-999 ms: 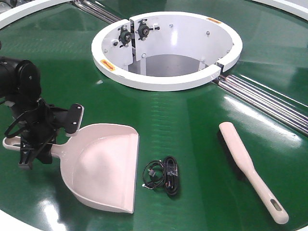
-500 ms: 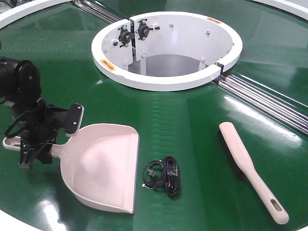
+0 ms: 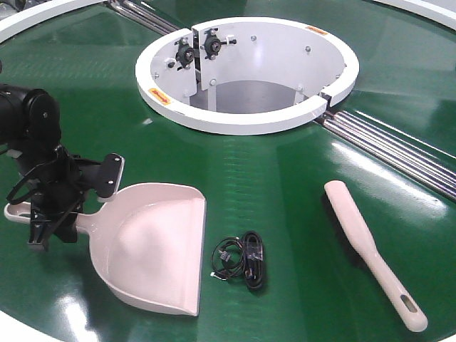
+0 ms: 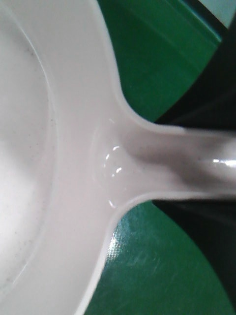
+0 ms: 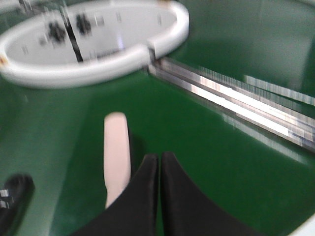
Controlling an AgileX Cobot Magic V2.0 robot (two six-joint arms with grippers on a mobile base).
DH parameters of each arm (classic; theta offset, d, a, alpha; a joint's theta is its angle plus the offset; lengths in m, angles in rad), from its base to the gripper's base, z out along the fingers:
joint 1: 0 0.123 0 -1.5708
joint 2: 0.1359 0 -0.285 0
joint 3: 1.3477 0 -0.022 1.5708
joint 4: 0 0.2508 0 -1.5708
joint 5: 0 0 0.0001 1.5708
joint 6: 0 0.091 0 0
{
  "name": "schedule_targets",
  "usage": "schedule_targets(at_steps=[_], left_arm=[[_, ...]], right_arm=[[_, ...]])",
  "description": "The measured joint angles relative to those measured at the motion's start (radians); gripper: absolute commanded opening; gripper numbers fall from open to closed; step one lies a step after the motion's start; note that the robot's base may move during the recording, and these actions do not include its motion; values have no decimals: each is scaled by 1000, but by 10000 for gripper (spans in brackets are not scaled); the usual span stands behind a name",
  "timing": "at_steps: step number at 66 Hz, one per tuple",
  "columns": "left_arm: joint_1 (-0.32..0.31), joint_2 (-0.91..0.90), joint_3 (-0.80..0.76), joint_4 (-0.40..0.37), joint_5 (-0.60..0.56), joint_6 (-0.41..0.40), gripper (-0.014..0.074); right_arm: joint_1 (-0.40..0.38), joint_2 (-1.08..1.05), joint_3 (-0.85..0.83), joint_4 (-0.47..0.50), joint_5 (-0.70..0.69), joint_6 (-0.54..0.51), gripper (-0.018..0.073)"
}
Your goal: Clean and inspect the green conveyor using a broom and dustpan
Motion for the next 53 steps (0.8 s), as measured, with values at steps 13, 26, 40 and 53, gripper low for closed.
schedule_targets(at_steps=[13, 26, 40, 53], left_arm=[[0, 0, 0, 0, 0, 0, -6], [0, 0, 0, -1, 1, 0, -6], [0, 0, 0, -1, 1, 0, -6], [0, 0, 0, -1, 1, 0, -6]], right_arm=[[0, 100, -1, 42, 41, -1, 1], [0, 208, -74, 39, 123, -36, 151], [59, 339, -183, 53, 239, -91, 420], [118, 485, -284, 38, 295, -99, 562]])
